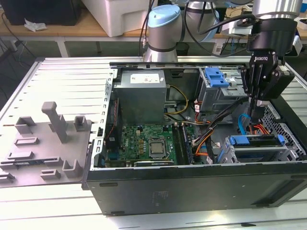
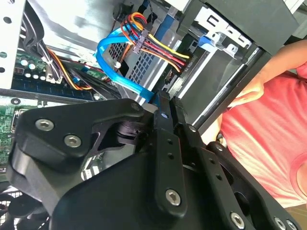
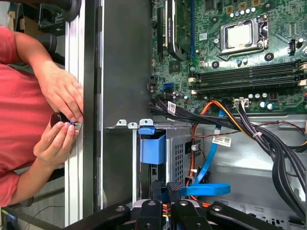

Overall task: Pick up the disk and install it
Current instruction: 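Insert the second disk wire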

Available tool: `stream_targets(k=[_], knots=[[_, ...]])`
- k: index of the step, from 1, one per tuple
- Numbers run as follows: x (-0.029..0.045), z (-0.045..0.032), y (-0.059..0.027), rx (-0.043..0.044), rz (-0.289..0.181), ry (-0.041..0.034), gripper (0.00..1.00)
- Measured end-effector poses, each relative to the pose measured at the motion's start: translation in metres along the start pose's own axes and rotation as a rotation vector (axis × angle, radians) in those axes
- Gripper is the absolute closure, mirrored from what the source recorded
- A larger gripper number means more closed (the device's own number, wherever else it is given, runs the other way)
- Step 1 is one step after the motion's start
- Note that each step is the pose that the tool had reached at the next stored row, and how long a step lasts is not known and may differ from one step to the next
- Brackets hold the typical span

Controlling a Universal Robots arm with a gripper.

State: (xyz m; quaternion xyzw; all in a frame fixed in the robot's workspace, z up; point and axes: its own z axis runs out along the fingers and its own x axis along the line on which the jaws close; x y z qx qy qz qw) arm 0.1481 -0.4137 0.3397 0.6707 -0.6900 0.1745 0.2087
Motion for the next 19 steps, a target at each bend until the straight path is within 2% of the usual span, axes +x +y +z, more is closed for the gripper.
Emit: stream_targets(k=[9, 10, 11, 13, 14, 17, 19], knots=[[0.0047, 0.0027, -0.0002, 0.0000, 0.000, -0.0014, 0.84], [0.0062, 0.0034, -0.0002, -0.0001, 0.000, -0.0060, 0.84], [0.0086, 0.0043, -0.0003, -0.0002, -0.001, -0.0170, 0.84], [0.0117, 0.0052, -0.0004, -0.0004, -0.002, -0.0324, 0.84], [0.0145, 0.0056, -0.0005, -0.0006, -0.002, -0.0435, 0.84], [0.0188, 0.0063, -0.0006, -0.0009, -0.003, -0.0609, 0.84], [0.0220, 0.0069, -0.0007, -0.0012, -0.004, -0.0754, 0.84]])
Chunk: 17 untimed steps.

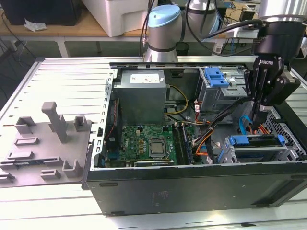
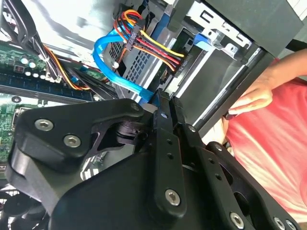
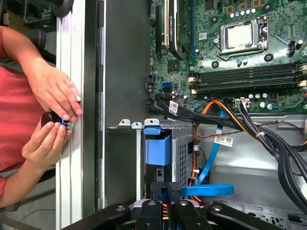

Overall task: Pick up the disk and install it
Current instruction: 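Insert the second disk wire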

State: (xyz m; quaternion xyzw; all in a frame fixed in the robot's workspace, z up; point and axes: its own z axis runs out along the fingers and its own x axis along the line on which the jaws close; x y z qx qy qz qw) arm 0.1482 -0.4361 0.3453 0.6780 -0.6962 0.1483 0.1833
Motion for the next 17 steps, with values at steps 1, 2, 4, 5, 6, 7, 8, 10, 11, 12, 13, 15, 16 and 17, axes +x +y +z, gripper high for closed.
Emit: stream_targets(k=[1, 2, 4, 5, 6, 7, 8, 10, 11, 12, 13, 15, 16, 17], knots=[[0.0014, 0.0002, -0.0001, -0.0001, 0.000, -0.0060, 0.84], [0.0026, 0.0004, -0.0001, -0.0002, 0.000, -0.0118, 0.84], [0.0057, 0.0009, -0.0003, -0.0004, -0.001, -0.0264, 0.84], [0.0070, 0.0011, -0.0003, -0.0006, -0.001, -0.0330, 0.84], [0.0092, 0.0017, -0.0005, -0.0008, -0.002, -0.0459, 0.84], [0.0111, 0.0024, -0.0006, -0.0011, -0.003, -0.0592, 0.84], [0.0121, 0.0027, -0.0007, -0.0012, -0.003, -0.0670, 0.84], [0.0147, 0.0036, -0.0009, -0.0017, -0.004, -0.0859, 0.84], [0.0156, 0.0040, -0.0010, -0.0018, -0.004, -0.0924, 0.84], [0.0176, 0.0047, -0.0012, -0.0021, -0.004, -0.1072, 0.84], [0.0196, 0.0054, -0.0013, -0.0024, -0.005, -0.1200, 0.84], [0.0218, 0.0061, -0.0015, -0.0027, -0.005, -0.1351, 0.84], [0.0242, 0.0069, -0.0018, -0.0030, -0.006, -0.1514, 0.84], [0.0255, 0.0074, -0.0020, -0.0032, -0.007, -0.1608, 0.84]])
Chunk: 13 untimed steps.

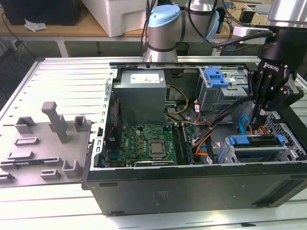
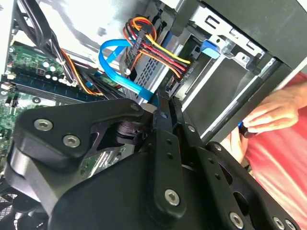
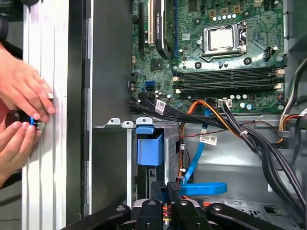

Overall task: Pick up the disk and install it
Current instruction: 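Insert the second disk wire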

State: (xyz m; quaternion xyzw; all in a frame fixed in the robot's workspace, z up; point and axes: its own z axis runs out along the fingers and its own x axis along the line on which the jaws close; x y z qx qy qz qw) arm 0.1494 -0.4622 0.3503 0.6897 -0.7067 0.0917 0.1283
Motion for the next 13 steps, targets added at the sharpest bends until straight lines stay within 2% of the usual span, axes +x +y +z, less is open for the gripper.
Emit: stream_targets(k=[3, 4, 6, 7, 9, 10, 13], knots=[[0.0033, 0.0006, -0.0003, -0.0005, -0.001, -0.0227, 0.84], [0.0053, 0.0010, -0.0005, -0.0007, -0.002, -0.0368, 0.84], [0.0078, 0.0014, -0.0007, -0.0010, -0.002, -0.0532, 0.84], [0.0099, 0.0017, -0.0010, -0.0013, -0.003, -0.0669, 0.84], [0.0124, 0.0021, -0.0012, -0.0016, -0.004, -0.0831, 0.84], [0.0146, 0.0025, -0.0013, -0.0019, -0.004, -0.0971, 0.84], [0.0175, 0.0035, -0.0015, -0.0022, -0.005, -0.1105, 0.84]])
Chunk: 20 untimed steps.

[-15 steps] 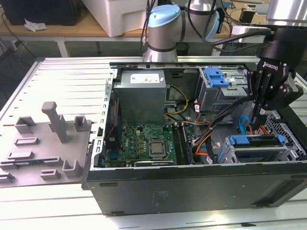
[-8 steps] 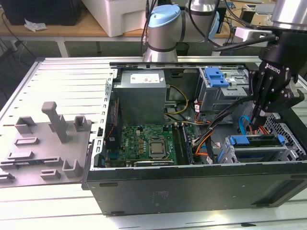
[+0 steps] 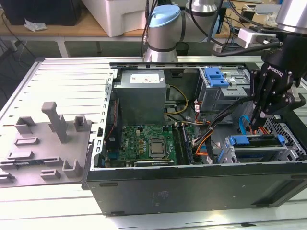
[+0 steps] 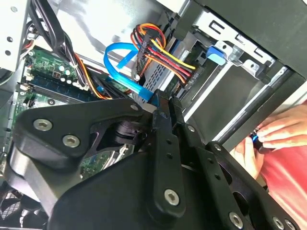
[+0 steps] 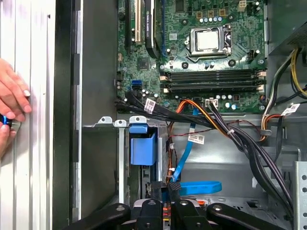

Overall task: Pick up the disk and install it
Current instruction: 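Insert the second disk wire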

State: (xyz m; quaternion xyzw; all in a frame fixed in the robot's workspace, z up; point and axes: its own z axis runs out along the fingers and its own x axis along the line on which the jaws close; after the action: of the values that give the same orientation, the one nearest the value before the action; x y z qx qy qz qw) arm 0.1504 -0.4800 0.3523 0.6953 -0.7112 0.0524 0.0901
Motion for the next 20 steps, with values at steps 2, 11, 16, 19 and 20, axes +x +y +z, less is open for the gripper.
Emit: stream_targets(k=[2, 11, 16, 19, 20], knots=[[0.0000, 0.0000, 0.0000, 0.0000, 0.000, -0.0005, 0.84], [0.0026, 0.0004, -0.0001, 0.0000, 0.000, -0.0038, 0.84], [0.0103, 0.0014, -0.0023, -0.0005, 0.000, -0.0186, 0.84], [0.0139, 0.0017, -0.0045, -0.0007, 0.000, -0.0272, 0.84], [0.0157, 0.0021, -0.0050, -0.0008, 0.000, -0.0310, 0.84]])
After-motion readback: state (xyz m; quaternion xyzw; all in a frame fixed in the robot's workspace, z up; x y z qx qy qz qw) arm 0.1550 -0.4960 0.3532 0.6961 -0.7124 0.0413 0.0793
